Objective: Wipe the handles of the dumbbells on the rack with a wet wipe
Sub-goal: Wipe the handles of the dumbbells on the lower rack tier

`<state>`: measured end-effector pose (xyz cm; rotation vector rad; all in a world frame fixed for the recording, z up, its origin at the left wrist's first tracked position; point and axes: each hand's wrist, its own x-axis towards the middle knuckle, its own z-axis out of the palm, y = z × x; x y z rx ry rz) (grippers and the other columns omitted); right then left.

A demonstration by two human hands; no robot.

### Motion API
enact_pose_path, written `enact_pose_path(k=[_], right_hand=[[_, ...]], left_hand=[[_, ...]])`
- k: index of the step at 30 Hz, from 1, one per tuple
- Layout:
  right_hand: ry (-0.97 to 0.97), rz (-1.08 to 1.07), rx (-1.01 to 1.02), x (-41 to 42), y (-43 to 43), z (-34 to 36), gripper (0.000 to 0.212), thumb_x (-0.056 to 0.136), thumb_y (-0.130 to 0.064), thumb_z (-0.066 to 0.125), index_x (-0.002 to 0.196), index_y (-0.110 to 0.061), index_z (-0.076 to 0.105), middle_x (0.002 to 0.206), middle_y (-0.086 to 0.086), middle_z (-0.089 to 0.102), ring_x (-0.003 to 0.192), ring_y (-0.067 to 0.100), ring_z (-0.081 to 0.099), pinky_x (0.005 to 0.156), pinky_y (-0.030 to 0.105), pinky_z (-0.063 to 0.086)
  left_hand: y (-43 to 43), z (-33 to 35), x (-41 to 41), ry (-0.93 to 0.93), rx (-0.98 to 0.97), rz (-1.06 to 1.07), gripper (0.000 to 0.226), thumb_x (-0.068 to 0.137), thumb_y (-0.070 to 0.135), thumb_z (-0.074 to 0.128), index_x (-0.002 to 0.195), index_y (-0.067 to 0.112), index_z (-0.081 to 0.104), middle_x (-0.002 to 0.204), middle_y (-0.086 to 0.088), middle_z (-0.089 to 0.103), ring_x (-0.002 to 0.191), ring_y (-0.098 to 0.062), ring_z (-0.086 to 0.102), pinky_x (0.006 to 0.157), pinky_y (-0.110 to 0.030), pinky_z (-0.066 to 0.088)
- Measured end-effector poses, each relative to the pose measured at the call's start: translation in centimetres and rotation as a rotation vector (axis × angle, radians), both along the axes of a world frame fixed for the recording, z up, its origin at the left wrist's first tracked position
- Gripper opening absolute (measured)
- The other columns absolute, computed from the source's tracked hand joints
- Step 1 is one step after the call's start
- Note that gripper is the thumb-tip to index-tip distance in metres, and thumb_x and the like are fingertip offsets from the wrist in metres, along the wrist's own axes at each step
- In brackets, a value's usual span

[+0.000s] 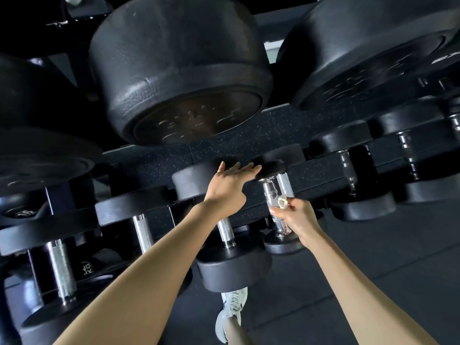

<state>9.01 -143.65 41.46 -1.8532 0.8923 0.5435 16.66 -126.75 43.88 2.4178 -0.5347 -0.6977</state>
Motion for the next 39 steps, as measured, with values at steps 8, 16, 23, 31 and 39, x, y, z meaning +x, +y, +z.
enact_pose_path(k=[8,16,23,31,39], right_hand=[[-0.51,0.32,-0.667,-2.0,7.7,4.7,0.016,0.083,-0.004,0.065,0.096,-0.014,0.067,0.063,0.004,0.065,0.055,0.023,0.063,0.049,0.02,0.04],[-0.24,0.5,-0.265,-2.9,19.3,0.1,0.006,0.088,-0.016,0.056,0.093,-0.014,0.055,0.087,0.005,0.066,0.08,0.029,0.059,0.058,0.031,0.031],[-0.338,0.37,-0.475,-2.1,27.1,-4.3,0.014,0.071,-0.011,0.068,0.061,-0.015,0.059,0.063,0.003,0.058,0.06,0.024,0.054,0.052,0.024,0.026],[-0.385,0.428,-0.439,-1.8,32.7,-8.0,0.023,0.094,-0.023,0.05,0.104,-0.018,0.071,0.095,0.013,0.071,0.087,0.033,0.065,0.068,0.032,0.044],[-0.314,0.008,-0.228,-3.1,33.6,-8.8,0.028,0.089,-0.029,0.062,0.081,-0.004,0.072,0.074,0.012,0.07,0.071,0.024,0.065,0.051,0.008,0.037]], left_hand=[[8.2,0.1,-5.0,-0.346,-0.039,0.538,0.044,0.08,-0.014,0.049,0.105,0.014,0.072,0.113,0.0,0.068,0.107,-0.022,0.061,0.09,-0.023,0.041],[20.1,-2.3,-10.0,-0.279,0.173,0.834,0.034,0.084,-0.006,0.05,0.104,0.011,0.071,0.111,-0.005,0.067,0.102,-0.027,0.059,0.079,-0.029,0.043],[25.2,-4.4,-10.3,-0.282,0.14,0.843,0.028,0.089,0.002,0.054,0.113,0.009,0.068,0.117,-0.006,0.063,0.107,-0.024,0.058,0.083,-0.022,0.039],[28.2,-6.5,-9.4,-0.16,-0.099,0.848,0.033,0.094,0.015,0.055,0.127,0.015,0.058,0.123,-0.004,0.057,0.1,-0.011,0.057,0.083,-0.017,0.041],[28.6,-7.6,-7.4,-0.089,-0.234,0.981,0.03,0.092,0.03,0.058,0.116,0.013,0.065,0.093,0.003,0.063,0.088,-0.008,0.057,0.08,-0.024,0.047]])
